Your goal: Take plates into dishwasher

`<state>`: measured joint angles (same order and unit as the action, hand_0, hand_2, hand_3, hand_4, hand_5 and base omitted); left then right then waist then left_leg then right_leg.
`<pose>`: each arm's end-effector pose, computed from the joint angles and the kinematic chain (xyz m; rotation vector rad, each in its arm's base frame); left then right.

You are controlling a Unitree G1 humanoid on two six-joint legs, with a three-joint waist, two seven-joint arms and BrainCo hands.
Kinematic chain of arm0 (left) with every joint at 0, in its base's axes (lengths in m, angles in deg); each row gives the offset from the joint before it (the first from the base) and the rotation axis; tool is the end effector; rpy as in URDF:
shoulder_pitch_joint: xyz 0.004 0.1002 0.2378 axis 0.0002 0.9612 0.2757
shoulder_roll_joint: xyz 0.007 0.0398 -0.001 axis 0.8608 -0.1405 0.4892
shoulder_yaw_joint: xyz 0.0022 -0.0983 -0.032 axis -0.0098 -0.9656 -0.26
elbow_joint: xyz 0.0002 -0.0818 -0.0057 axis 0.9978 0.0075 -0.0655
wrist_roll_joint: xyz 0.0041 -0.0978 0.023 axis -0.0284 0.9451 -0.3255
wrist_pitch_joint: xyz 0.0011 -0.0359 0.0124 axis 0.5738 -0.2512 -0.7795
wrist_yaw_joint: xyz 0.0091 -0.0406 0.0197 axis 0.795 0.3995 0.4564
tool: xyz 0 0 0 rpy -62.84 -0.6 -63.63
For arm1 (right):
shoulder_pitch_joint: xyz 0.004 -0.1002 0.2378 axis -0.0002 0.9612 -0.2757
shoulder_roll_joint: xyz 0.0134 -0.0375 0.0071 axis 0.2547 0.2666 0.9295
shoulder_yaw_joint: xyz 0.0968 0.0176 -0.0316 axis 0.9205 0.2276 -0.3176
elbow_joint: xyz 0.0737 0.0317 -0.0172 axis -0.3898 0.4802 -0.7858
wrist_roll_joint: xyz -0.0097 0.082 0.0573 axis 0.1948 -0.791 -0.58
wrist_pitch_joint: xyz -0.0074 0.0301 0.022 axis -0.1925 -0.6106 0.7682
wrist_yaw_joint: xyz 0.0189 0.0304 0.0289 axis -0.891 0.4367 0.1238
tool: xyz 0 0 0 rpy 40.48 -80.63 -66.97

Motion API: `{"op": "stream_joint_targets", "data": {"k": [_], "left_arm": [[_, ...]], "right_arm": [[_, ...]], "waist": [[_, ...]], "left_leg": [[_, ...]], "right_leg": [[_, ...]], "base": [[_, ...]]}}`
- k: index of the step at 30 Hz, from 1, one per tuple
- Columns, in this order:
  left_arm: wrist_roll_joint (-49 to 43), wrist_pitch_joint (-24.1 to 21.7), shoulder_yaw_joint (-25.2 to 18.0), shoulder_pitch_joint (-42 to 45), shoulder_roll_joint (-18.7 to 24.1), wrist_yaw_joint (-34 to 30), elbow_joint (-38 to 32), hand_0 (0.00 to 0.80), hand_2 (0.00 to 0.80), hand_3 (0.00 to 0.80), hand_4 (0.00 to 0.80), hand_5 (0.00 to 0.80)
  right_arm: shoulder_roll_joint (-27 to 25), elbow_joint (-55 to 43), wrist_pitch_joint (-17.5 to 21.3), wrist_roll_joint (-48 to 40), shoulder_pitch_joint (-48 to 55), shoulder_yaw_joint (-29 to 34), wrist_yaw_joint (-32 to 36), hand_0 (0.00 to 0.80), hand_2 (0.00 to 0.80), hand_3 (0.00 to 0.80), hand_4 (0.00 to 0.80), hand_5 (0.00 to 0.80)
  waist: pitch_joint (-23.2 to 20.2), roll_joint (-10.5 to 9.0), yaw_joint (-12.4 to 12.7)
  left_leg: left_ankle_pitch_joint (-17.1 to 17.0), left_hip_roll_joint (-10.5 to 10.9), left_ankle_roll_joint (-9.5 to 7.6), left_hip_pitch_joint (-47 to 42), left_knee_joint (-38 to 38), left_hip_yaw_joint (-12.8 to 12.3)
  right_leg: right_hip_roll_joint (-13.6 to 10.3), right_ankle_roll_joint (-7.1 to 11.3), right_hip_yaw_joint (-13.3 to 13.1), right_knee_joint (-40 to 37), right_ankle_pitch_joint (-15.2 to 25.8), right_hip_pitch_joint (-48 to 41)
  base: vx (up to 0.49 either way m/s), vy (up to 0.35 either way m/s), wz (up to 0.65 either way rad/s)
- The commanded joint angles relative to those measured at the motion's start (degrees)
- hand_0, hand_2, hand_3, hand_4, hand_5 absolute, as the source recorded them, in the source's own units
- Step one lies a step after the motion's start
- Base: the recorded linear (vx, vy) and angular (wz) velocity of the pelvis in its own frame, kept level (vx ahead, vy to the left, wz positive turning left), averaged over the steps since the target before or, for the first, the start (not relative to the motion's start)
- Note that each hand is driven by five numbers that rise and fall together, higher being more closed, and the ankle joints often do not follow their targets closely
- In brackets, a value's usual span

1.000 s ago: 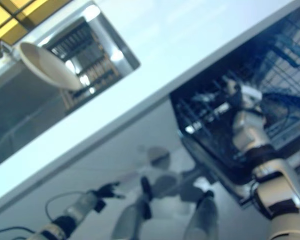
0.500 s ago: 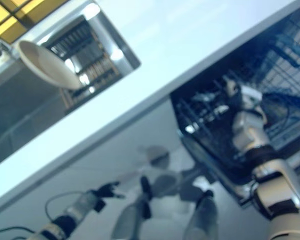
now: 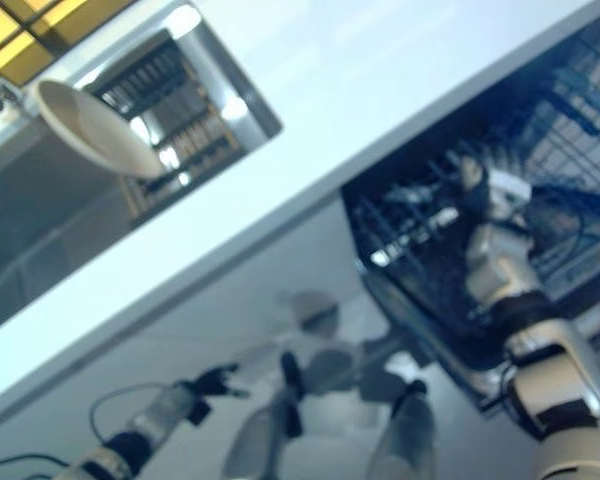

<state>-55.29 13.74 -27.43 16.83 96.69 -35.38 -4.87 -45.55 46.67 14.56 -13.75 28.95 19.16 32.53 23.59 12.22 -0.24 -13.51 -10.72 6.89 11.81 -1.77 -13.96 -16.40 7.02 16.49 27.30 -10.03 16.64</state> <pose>0.1935 0.2069 -0.0593 0.6394 0.7814 -0.4086 0.3236 -0.2661 0.1630 -1.3174 -0.0185 -0.5935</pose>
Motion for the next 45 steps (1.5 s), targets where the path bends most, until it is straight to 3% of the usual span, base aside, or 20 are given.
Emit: {"op": "stream_joint_targets", "data": {"k": [1,13,39,45], "left_arm": [[-1.9,-0.9,-0.3,-2.4,2.0,0.9,0.4,0.0,0.0,0.0,0.0,0.0],[-2.5,-1.2,-1.7,0.8,1.1,2.0,0.3,0.0,0.0,0.0,0.0,0.0],[-6.5,-0.5,-4.8,3.1,-0.3,2.5,4.2,0.0,0.0,0.0,0.0,0.0],[-5.9,-0.8,-5.2,4.1,-1.2,3.0,5.4,0.0,0.0,0.0,0.0,0.0]], "right_arm": [[-2.4,0.1,0.2,-3.2,-0.1,5.5,-5.7,0.0,0.0,0.0,0.0,0.0],[-2.5,-14.5,7.3,-9.3,8.0,16.6,-14.6,0.0,0.0,0.0,0.0,0.0],[-1.0,-37.9,17.5,-15.6,20.0,26.2,-12.5,0.0,0.0,0.0,0.0,0.0],[-1.4,-44.7,25.5,-17.8,19.3,29.2,-13.6,0.0,0.0,0.0,0.0,0.0]], "waist": [[2.5,-1.88,-0.1],[1.3,-3.47,-2.3],[-3.2,-9.0,-5.3],[-4.9,-9.98,-5.2]], "left_leg": [[1.9,-3.0,2.01,-1.5,1.3,-1.6],[2.8,-3.1,1.83,-3.1,1.2,-3.1],[3.8,-4.1,1.49,-6.0,0.7,-4.9],[4.3,-4.1,1.45,-7.1,0.5,-5.5]], "right_leg": [[-0.2,-1.74,-0.7,-4.1,3.2,-2.5],[0.5,-1.23,-1.5,-7.5,4.2,-4.9],[3.1,-0.86,-3.0,-14.9,6.4,-11.1],[3.6,-0.84,-2.7,-16.6,6.6,-13.5]], "base": [[0.0,0.0,0.0],[0.021,0.038,-0.02],[0.022,0.013,-0.04],[0.043,0.049,-0.01]]}}
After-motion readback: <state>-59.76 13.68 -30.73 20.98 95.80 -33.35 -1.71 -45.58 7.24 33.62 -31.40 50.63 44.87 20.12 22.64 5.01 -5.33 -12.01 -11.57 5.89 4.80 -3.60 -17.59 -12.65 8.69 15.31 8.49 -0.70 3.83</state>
